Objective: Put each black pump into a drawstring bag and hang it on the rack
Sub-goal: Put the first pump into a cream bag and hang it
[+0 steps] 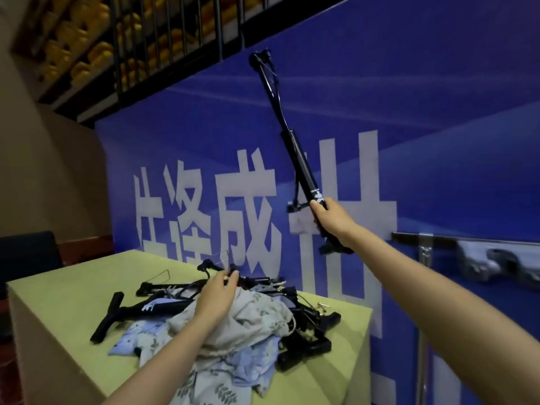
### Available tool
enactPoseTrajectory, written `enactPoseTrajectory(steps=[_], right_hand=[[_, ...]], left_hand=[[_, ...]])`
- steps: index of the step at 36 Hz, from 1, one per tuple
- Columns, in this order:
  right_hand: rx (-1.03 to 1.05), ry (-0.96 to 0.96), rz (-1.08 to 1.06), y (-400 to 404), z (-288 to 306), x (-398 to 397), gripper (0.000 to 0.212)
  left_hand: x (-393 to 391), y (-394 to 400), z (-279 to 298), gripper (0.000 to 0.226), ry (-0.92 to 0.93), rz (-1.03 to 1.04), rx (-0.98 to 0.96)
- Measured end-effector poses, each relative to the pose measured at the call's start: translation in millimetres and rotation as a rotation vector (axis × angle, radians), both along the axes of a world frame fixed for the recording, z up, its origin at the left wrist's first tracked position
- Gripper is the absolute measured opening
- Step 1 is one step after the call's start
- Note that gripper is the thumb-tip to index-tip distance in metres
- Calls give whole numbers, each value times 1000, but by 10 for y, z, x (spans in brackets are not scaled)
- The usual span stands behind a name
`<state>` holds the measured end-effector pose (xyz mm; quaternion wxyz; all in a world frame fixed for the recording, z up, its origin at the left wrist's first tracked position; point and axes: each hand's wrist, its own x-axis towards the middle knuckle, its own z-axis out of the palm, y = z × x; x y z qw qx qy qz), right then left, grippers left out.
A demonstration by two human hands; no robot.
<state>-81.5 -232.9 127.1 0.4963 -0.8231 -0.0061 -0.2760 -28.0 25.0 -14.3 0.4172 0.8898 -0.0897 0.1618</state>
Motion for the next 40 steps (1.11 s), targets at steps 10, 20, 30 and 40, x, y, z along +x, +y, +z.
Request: enactPoseTrajectory(steps=[10, 20, 30, 40], right_hand=[[-48, 51, 112, -325, -279, -573, 19], [-195, 177, -11, -517, -1385, -1012, 46], [-3, 217, 86, -282, -2184, -1235, 45], [84, 154, 108, -26, -2201, -1198, 39]], left_hand=[[-194, -629, 1136, 44, 17, -289, -509], [-466, -1140, 1607, 37, -32, -484, -1066], [-566, -1232, 1573, 33, -94, -475, -1114], [-592, -1258, 1051, 42, 66, -502, -926]])
